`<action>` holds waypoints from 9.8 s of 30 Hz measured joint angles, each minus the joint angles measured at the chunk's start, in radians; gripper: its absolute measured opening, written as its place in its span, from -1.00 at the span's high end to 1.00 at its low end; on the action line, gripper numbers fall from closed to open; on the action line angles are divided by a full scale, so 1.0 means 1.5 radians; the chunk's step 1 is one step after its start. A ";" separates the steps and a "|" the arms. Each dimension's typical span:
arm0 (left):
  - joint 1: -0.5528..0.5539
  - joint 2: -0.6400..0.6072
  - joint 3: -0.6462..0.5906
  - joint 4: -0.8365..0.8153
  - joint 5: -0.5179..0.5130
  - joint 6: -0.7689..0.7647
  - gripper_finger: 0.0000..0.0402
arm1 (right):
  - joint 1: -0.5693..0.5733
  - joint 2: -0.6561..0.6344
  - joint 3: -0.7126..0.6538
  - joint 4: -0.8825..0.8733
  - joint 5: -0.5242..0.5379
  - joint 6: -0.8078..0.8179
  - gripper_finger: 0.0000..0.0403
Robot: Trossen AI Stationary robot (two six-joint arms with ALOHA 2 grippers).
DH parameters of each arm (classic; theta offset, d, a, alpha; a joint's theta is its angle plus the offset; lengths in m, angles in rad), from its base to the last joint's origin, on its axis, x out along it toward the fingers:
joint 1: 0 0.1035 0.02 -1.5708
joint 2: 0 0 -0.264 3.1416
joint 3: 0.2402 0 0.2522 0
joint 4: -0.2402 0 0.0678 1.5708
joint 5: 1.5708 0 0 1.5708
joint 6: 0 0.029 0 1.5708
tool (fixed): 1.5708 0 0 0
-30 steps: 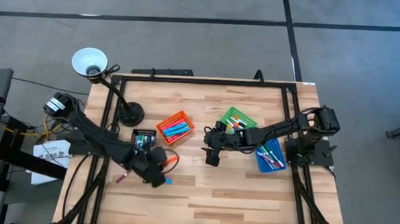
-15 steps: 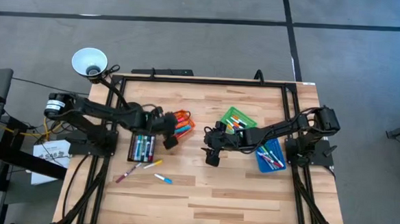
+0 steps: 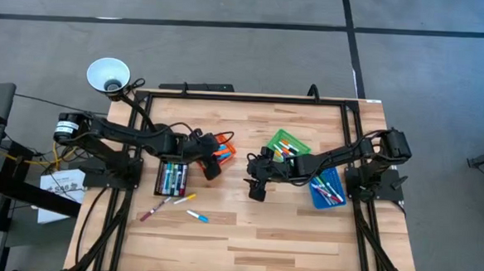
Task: Pick & Place Markers
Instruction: Put the violet marker pen into the blue bin, then put the light blue pen into the green bin
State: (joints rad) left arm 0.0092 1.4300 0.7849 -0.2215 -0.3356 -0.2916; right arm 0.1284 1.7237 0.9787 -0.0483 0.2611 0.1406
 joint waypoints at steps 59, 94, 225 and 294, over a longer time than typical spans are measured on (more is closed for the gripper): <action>-0.002 -0.001 0.000 0.076 0.000 -0.001 0.44 | 0.000 0.000 0.000 0.002 0.000 0.000 -0.21; -0.469 -0.113 0.000 -0.150 0.109 -0.587 0.44 | 0.000 0.000 0.000 0.107 0.000 -0.007 -0.21; -0.267 -0.032 -0.008 0.314 -0.133 0.152 0.55 | 0.034 -0.045 -0.065 0.451 -0.133 -0.139 0.74; -0.186 -0.032 -0.008 0.315 -0.015 0.154 0.36 | 0.224 -0.278 -0.144 -0.669 -0.036 0.843 0.26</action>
State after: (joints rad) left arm -0.2691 1.3819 0.7727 0.2516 -0.3581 -0.0609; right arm 0.4648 1.3068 0.7628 -1.0525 0.2071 1.4053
